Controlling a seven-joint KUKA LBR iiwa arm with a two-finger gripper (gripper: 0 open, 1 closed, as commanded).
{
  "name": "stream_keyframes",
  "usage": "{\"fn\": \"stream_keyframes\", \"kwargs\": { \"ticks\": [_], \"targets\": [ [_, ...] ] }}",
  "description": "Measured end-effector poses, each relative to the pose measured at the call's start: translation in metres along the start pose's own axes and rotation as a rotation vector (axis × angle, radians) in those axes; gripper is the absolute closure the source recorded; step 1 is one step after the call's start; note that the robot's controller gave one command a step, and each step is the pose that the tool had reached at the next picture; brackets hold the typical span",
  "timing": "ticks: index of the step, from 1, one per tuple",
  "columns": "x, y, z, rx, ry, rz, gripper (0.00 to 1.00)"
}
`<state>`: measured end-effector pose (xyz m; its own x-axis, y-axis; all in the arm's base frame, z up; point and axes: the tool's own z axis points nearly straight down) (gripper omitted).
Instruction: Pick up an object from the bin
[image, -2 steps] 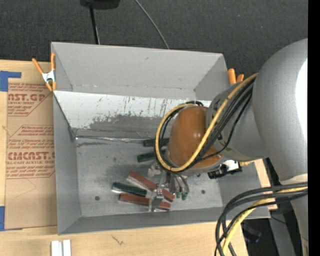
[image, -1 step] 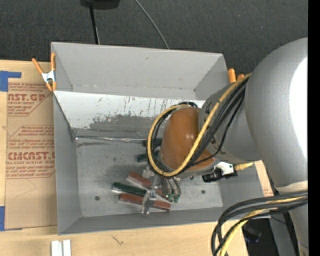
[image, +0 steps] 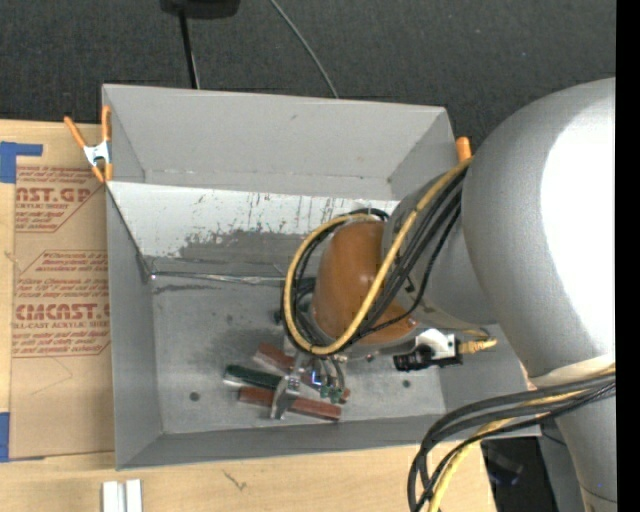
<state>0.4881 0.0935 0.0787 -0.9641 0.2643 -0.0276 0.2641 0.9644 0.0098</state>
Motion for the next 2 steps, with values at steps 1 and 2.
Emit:
{"fn": "stream_keyframes", "kwargs": {
  "ticks": [1, 2],
  "targets": [
    [-0.0124, -0.0038, 0.0027, 0.002, 0.007, 0.070, 1.00],
    [-0.0124, -0.0038, 0.0027, 0.002, 0.007, 0.070, 1.00]
  ]
}}
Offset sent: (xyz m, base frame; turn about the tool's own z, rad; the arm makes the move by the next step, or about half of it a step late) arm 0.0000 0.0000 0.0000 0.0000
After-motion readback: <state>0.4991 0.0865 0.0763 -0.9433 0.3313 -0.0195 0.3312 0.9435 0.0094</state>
